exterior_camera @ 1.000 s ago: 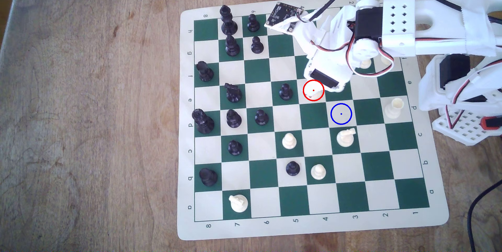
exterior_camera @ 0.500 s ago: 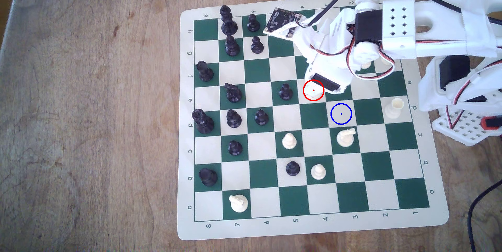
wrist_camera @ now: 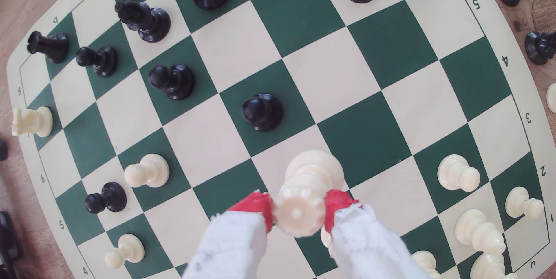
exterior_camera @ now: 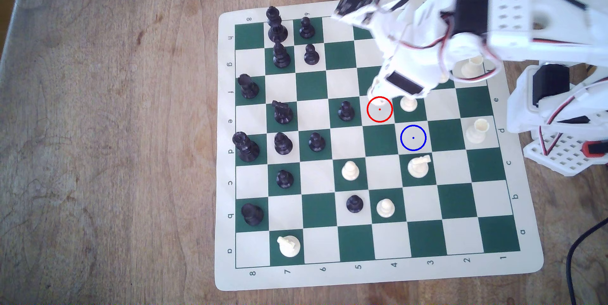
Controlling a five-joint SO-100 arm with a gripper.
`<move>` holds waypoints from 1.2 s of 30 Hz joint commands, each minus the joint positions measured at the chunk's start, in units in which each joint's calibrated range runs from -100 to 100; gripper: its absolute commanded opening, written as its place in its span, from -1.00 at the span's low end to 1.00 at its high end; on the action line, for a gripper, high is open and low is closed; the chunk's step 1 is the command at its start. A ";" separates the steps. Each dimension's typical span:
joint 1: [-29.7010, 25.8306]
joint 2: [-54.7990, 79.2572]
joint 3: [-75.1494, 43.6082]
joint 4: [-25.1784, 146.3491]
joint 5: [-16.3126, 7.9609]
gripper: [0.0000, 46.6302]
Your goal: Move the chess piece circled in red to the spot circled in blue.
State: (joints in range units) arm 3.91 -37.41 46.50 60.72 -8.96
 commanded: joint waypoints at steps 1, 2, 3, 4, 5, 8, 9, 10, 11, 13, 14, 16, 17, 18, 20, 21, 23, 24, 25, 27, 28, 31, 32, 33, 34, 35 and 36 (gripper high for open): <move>-1.29 -9.02 -2.16 4.15 0.10 -0.76; -1.84 -10.30 -1.71 5.13 0.10 -0.76; -2.38 -11.06 -1.53 6.03 0.10 -0.76; -3.79 -13.35 0.10 7.34 0.10 -0.76; -4.57 -14.63 1.19 7.59 0.05 -0.76; -6.69 -17.34 4.82 9.31 0.05 -0.76; -7.23 -18.87 7.81 7.83 -0.15 -0.76; -7.39 -19.38 9.17 7.26 -0.15 -0.76; -7.70 -19.80 10.44 6.77 -0.20 -0.76; -8.64 -21.16 13.43 5.62 -0.20 -0.76; -9.27 -21.25 14.43 5.46 -0.20 -0.76; -10.36 -21.33 15.88 4.80 -0.29 -0.76; -11.46 -21.42 16.69 4.64 -0.39 -0.76; -11.85 -21.50 16.97 4.48 -0.44 -0.77; -12.55 -21.84 17.51 4.23 -0.49 -0.77; -13.18 -22.27 18.14 3.90 -0.59 -0.77; -13.41 -22.27 18.23 3.82 -0.68 -0.77; -13.41 -22.27 18.23 3.74 -0.73 -0.77; -13.41 -22.27 18.33 3.66 -0.78 -0.77; -13.41 -22.44 18.42 3.49 -0.78 -0.77; -13.41 -22.52 18.51 3.33 -0.78 -0.77; -13.10 -22.86 19.23 2.43 -0.88 -0.77; -13.02 -22.95 19.50 2.10 -0.88 -0.77; -13.02 -22.95 19.96 1.77 -0.88 -0.77; -12.94 -22.95 20.32 1.61 -0.88 -0.77; -12.86 -22.86 20.95 1.45 -0.83 -0.77; -12.86 -22.78 21.23 1.36 -0.83 -0.77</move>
State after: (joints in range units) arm -9.29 -58.94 67.83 63.11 -9.55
